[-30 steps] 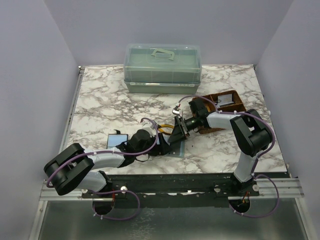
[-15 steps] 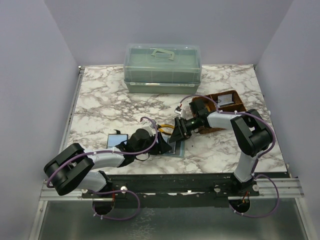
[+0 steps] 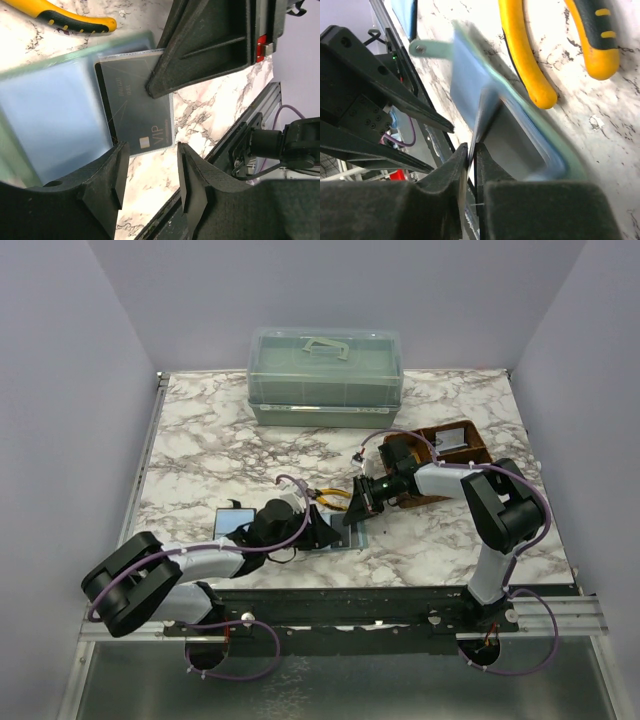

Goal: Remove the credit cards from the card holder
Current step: Pick up the card holder from the center of the board.

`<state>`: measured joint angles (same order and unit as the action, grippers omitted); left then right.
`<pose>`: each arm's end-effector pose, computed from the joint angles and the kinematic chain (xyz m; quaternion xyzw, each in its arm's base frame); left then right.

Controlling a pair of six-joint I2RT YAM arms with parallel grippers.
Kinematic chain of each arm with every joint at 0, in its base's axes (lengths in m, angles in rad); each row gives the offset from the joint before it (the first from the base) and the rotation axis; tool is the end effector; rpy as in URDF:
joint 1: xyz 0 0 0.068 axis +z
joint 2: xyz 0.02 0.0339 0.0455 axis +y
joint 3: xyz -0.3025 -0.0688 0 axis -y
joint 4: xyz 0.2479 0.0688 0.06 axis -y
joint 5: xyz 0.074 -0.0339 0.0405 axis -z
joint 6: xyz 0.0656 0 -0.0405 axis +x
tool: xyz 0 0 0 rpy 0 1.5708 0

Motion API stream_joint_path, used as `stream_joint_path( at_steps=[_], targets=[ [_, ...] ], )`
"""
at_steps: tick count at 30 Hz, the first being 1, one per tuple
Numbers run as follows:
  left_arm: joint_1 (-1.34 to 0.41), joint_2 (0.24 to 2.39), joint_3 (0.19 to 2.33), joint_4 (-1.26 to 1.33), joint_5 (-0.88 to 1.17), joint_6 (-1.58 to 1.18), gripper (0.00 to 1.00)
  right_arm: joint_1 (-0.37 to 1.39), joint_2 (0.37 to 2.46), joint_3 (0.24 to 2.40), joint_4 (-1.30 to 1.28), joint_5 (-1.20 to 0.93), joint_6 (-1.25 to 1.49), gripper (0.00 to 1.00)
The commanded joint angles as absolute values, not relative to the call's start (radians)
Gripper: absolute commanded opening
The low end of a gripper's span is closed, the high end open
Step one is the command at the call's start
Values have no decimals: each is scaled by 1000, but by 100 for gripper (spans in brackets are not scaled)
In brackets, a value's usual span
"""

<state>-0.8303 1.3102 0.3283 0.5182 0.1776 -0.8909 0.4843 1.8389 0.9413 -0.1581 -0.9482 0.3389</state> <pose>0.1625 -0.1950 0.1710 0.0209 0.8483 -0.4462 0.2842 0.2910 0.2133 0.1511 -0.1785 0.8496 0.4953 0.0311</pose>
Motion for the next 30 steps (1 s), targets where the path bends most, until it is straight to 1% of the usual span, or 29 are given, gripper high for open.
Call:
stream_joint_path(
  at_steps=[1,2,3,8,12,15,18,21,30],
  targets=[
    [-819,1225,293,550,176,-922,50,482,1855,938,-156,-912,324,6],
    [-816,1208,287,551,170,-931,52,482,1855,939,-160,-910,316,2],
    [-814,1195,281,551,167,-939,54,482,1853,943,-168,-909,305,0],
    [-804,1094,239,568,168,-998,59,480,1808,976,-242,-995,125,0],
    [-801,1000,186,602,158,-1052,60,480,1775,975,-257,-1100,41,0],
    [-802,972,146,657,166,-1074,60,480,1767,978,-262,-1205,11,0],
    [-802,993,121,738,189,-1094,59,476,1752,980,-268,-1292,-38,0],
    [-802,1051,131,797,225,-1094,55,476,1740,977,-261,-1344,-44,0],
    [-803,1165,179,847,257,-1072,43,465,1728,976,-262,-1405,-51,0]
  ],
)
